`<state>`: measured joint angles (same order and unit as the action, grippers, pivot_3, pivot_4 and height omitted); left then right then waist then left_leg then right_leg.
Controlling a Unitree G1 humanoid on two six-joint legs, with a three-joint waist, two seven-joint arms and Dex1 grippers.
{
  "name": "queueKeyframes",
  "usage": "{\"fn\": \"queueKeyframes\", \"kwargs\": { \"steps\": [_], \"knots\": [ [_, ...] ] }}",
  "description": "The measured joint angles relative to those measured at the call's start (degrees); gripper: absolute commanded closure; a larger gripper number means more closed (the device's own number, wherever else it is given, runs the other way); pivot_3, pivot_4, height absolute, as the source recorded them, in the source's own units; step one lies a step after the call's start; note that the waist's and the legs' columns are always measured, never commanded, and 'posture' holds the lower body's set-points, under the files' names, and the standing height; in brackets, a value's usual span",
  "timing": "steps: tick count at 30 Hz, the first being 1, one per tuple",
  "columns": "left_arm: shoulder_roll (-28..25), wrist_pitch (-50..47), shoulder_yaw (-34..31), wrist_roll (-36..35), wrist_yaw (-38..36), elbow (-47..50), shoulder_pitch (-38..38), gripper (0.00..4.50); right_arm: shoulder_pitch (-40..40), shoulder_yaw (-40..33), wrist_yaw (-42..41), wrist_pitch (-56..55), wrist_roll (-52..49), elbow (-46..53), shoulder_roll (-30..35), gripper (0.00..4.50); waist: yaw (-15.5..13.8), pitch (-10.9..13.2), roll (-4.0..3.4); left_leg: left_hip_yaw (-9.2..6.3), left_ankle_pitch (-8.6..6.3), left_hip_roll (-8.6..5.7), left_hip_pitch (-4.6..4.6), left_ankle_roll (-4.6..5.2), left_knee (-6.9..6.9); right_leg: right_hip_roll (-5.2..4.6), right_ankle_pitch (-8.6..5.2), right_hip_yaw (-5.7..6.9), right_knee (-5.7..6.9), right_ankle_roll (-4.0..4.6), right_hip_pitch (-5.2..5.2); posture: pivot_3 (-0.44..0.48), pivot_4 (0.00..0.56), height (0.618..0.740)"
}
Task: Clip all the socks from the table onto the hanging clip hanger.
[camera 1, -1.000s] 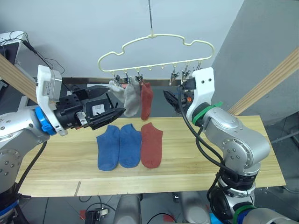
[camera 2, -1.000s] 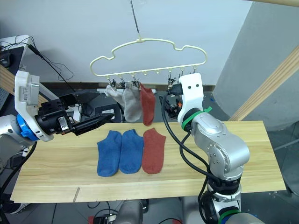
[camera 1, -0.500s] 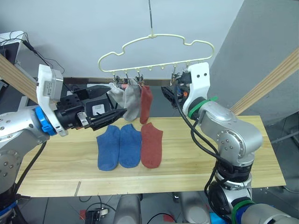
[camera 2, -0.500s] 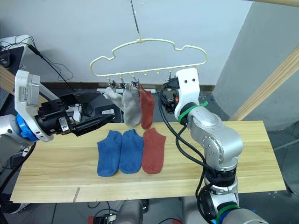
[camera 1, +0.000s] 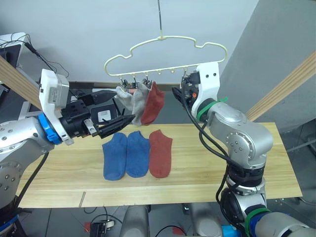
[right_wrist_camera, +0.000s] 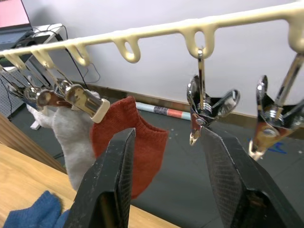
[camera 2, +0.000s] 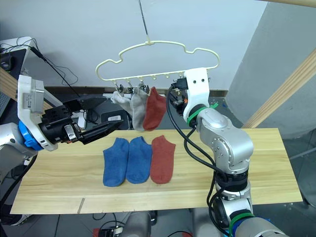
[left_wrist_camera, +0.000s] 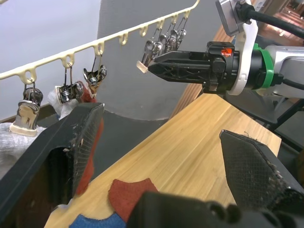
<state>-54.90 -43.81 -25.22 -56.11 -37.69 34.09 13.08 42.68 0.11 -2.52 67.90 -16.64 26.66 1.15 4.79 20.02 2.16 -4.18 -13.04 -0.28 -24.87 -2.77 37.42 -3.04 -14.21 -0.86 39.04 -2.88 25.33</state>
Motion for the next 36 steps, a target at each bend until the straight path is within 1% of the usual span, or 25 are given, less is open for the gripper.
{"fn": "queueKeyframes", "kwargs": {
  "steps": [10,17,24,30,36],
  "knots": [
    [0.0,0.0,0.0,-0.2,0.9,0.1,0.1,0.0,-0.9,0.9,1.3,1.4,0.4,-0.3,0.2,2.26,0.0,0.0,0.0,0.0,0.0,-0.03,0.0,0.0,0.01,0.0,0.0,0.0,0.01,0.01,0.0,-0.051,0.286,0.74],
    [0.0,0.0,0.0,-0.2,0.9,0.1,0.1,0.0,2.6,-0.1,2.8,-1.6,2.2,-4.7,-0.5,2.26,0.0,0.0,0.0,0.01,0.01,-0.02,0.0,0.0,0.02,0.01,0.02,0.01,0.02,0.03,0.0,-0.05,0.286,0.74],
    [0.0,-0.1,0.0,-0.3,1.1,0.1,0.1,0.0,3.4,-0.3,3.2,-3.0,2.6,-6.8,-0.6,2.26,0.0,0.0,0.0,0.02,0.01,-0.02,0.0,0.0,0.02,0.01,0.02,0.0,0.03,0.03,0.0,-0.047,0.287,0.74],
    [0.1,-0.1,0.0,-0.2,1.6,1.2,-0.4,0.0,7.9,-0.7,3.9,-5.8,2.7,-10.7,-2.4,2.26,0.0,0.0,0.0,0.01,0.01,0.0,0.0,0.0,0.02,0.02,0.04,0.01,0.04,0.06,0.01,-0.043,0.289,0.74],
    [0.1,-0.1,0.0,-0.2,2.0,1.3,-1.0,0.0,8.1,-0.6,3.8,-7.4,2.7,-13.0,-2.5,2.26,-0.2,0.0,0.0,0.02,0.01,-0.03,0.0,0.0,0.03,0.0,0.04,0.0,0.02,0.06,0.0,-0.034,0.287,0.74]
  ]
}}
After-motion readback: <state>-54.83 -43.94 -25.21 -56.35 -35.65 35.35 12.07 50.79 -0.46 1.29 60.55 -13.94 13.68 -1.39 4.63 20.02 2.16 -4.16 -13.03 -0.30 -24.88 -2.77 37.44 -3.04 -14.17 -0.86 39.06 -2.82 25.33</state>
